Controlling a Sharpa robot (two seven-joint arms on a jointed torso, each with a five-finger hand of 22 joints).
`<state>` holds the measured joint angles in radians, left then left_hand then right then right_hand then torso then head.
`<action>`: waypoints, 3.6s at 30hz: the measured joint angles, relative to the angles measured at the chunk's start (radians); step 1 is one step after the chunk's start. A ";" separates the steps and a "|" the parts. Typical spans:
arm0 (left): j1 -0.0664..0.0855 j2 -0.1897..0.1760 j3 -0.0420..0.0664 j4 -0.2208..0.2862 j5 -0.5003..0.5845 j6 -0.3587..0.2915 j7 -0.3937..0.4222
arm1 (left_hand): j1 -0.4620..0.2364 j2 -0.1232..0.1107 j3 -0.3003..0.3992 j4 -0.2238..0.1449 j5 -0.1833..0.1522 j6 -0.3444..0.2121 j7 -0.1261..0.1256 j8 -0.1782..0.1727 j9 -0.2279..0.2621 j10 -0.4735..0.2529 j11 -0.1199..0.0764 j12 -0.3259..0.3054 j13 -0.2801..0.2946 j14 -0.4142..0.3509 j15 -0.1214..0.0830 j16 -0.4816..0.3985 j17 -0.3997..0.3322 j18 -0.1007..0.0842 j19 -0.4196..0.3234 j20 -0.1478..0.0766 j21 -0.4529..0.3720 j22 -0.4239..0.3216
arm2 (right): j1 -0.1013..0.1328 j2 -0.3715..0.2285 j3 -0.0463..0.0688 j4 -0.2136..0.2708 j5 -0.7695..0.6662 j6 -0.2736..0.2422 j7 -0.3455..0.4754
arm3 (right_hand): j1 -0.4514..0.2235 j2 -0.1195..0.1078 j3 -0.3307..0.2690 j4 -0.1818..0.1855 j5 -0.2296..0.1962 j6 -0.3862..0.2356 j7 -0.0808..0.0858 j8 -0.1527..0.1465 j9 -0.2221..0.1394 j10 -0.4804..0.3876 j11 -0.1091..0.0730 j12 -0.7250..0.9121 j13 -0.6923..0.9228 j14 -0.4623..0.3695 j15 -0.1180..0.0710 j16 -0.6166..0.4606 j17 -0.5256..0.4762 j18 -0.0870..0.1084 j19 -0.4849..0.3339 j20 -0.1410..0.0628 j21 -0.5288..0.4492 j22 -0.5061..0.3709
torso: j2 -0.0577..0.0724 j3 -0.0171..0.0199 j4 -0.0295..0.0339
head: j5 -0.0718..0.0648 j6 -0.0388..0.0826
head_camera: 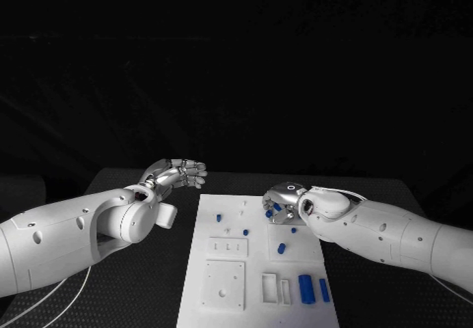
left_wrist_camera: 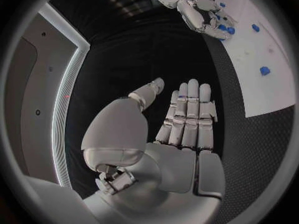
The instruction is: Assemble the parts on the task board
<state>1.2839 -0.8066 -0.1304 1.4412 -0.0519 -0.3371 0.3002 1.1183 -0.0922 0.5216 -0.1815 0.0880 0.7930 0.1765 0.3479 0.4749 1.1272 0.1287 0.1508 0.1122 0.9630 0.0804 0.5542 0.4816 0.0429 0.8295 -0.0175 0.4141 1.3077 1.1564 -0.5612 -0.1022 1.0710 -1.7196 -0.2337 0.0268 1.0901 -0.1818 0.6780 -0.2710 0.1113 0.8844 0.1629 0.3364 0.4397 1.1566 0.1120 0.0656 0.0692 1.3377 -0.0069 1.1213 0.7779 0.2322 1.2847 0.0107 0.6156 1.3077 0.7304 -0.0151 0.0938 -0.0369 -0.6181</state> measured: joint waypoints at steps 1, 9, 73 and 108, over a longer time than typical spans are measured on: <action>0.000 0.000 0.000 0.000 0.000 0.000 0.000 | 0.000 0.000 0.000 0.000 0.000 0.000 0.000 0.000 0.000 0.000 0.000 -0.001 0.000 0.000 0.000 0.000 0.001 0.000 0.000 0.000 0.000 0.000 | 0.000 0.000 0.000 -0.001 -0.002 0.000 -0.001 | 0.000 0.000 0.003 0.001 -0.002 0.002 -0.002 0.000 0.000 0.002 -0.002 0.000 0.000 0.000 0.000 0.000 -0.001 0.000 0.000 0.000 0.001 0.000 | 0.001 -0.0002 0.0006 | 0.000 0.001; 0.000 0.000 0.000 0.002 0.000 0.001 -0.001 | -0.004 0.004 0.000 0.000 0.000 0.000 0.000 0.000 0.000 0.000 0.000 -0.001 0.000 0.000 0.000 0.000 0.002 0.004 0.000 0.000 0.000 0.000 | 0.001 0.003 0.002 -0.008 -0.015 -0.002 -0.003 | 0.013 0.013 0.047 0.013 -0.043 0.036 -0.023 0.006 0.003 0.042 -0.016 0.011 0.008 -0.008 -0.007 0.014 -0.017 -0.001 -0.004 -0.004 0.016 0.000 | 0.006 -0.0058 0.0088 | -0.009 0.002; 0.003 0.007 0.001 0.006 0.000 0.010 -0.009 | -0.008 0.000 0.004 -0.004 0.000 -0.004 0.004 -0.012 -0.001 -0.004 0.004 -0.012 -0.003 0.000 0.000 -0.012 0.013 0.003 -0.006 0.001 0.004 0.000 | 0.002 0.129 0.016 0.002 -0.213 -0.230 -0.224 | 0.034 0.026 0.155 0.012 -0.070 0.148 -0.062 0.050 0.045 0.165 -0.068 0.033 0.044 0.002 -0.031 0.067 -0.061 -0.016 0.009 -0.009 0.128 0.000 | 0.028 -0.0151 0.0131 | -0.006 0.027; 0.020 0.008 0.002 0.017 0.000 0.011 -0.011 | -0.016 0.000 0.005 -0.005 0.000 -0.004 0.004 -0.012 -0.001 -0.004 0.004 -0.016 -0.003 0.003 0.004 -0.016 0.017 0.011 -0.006 0.001 0.008 0.000 | 0.005 0.155 0.016 -0.039 -0.231 -0.215 -0.241 | 0.027 0.012 0.163 0.014 -0.065 0.148 -0.061 0.049 0.047 0.168 -0.068 0.026 0.057 0.008 -0.036 0.071 -0.063 -0.017 0.014 -0.018 0.131 0.000 | 0.043 -0.0238 0.0230 | -0.001 0.027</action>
<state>1.3035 -0.7986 -0.1286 1.4580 -0.0518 -0.3259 0.2893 1.1024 -0.0922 0.5268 -0.1867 0.0880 0.7893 0.1801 0.3362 0.4738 1.1237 0.1322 0.1346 0.1089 0.9664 0.0840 0.5387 0.4984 0.0534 0.8237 -0.0160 0.4218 1.3080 1.1614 -0.4065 -0.0863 1.0316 -1.9507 -0.4487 -0.2140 1.1176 -0.1702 0.8407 -0.2565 0.0465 1.0320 0.1015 0.3851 0.4862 1.3247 0.0443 0.0913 0.1261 1.3453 -0.0430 1.1919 0.7148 0.2154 1.2985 -0.0074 0.7470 1.3080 0.7738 -0.0389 0.1168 -0.0375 -0.5914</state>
